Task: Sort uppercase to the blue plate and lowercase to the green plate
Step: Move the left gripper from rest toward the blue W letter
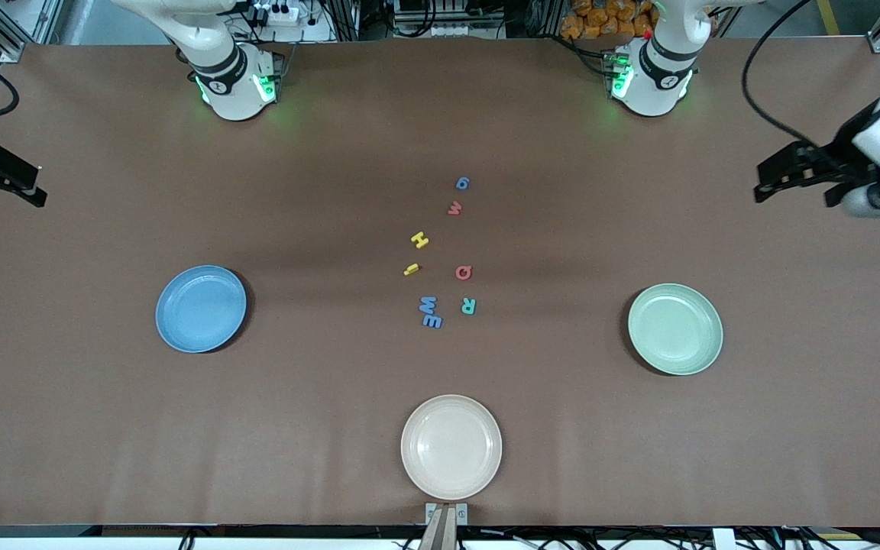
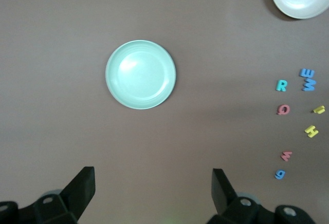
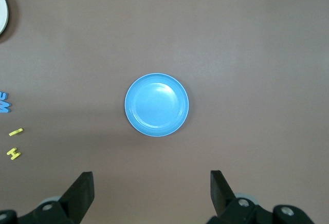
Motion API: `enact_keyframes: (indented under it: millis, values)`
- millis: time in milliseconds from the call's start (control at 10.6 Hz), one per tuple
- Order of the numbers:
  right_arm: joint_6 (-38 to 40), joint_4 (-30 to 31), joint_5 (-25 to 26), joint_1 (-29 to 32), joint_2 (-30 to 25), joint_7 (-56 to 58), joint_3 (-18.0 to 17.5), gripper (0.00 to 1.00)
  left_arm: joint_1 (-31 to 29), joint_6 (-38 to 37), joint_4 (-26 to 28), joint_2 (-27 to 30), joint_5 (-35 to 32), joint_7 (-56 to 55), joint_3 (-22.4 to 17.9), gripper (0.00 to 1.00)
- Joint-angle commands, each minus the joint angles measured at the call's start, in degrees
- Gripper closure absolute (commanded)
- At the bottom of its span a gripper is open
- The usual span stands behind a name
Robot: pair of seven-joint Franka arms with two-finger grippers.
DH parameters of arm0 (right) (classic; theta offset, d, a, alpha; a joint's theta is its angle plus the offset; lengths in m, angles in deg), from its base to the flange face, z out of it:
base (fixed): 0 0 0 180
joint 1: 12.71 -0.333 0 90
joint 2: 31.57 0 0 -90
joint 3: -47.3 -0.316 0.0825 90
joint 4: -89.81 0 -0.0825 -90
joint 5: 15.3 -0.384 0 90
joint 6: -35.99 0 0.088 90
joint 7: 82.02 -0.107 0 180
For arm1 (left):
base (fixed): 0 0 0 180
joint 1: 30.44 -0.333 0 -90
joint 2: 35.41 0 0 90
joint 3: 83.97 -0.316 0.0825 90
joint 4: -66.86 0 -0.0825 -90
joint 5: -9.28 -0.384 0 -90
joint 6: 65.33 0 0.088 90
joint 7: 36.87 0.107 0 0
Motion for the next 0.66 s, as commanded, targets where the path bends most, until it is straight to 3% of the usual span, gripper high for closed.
enact_keyframes:
  millis: [0, 189, 568]
  values:
    - [1.00, -1.17, -0.06, 0.96, 0.32, -0.81, -0.89, 0.00, 1.55, 7.98, 4.65, -2.30, 1.56, -1.04, 3.73, 0.00]
    - [1.00, -1.00, -0.06, 1.57, 0.41, -0.37, -0.80, 0.00, 3.48, 15.55, 7.48, -5.46, 1.56, -8.22, 7.17, 0.00]
    - [1.00, -0.56, -0.06, 2.19, 0.50, -0.19, -0.80, 0.00, 10.07, 24.80, 6.88, -13.89, 1.13, -14.29, 7.27, 0.00]
